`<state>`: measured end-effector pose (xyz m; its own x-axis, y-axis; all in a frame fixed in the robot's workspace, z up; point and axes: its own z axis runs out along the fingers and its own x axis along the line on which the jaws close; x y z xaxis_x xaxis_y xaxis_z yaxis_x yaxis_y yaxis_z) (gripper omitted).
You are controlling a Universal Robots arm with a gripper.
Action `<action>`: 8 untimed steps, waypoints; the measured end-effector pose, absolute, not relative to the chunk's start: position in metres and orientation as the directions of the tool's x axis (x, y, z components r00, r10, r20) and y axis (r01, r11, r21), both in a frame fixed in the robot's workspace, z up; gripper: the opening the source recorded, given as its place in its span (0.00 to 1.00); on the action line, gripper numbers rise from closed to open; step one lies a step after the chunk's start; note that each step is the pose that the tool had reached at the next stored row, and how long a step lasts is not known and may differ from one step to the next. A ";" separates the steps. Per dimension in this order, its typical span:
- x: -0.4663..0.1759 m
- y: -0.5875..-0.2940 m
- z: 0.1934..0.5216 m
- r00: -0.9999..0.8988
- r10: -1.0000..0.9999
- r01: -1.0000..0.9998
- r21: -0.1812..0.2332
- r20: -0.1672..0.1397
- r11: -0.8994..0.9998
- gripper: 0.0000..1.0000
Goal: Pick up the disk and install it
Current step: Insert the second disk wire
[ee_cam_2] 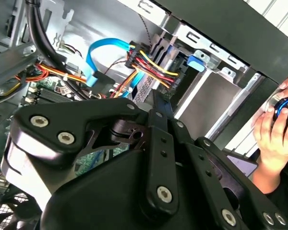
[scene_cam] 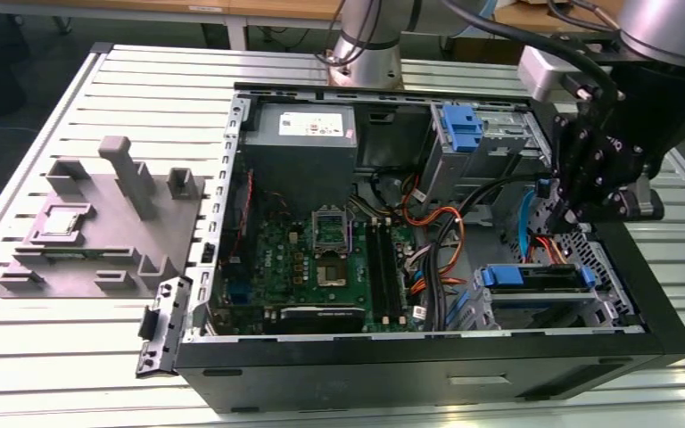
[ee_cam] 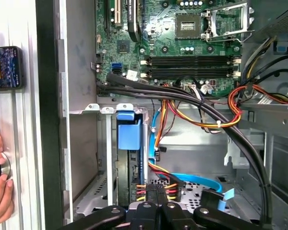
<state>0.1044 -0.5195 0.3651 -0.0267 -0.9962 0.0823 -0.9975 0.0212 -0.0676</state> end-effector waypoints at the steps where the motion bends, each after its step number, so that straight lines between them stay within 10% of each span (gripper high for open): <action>1: 0.104 -0.518 0.365 -0.027 -0.996 -0.997 -0.068 0.082 0.021 0.10; 8: 0.104 -0.515 0.365 -0.027 -0.996 -0.997 -0.068 0.082 0.021 0.10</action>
<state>0.1039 -0.5147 0.3650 -0.0266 -0.9963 0.0823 -0.9975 0.0211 -0.0677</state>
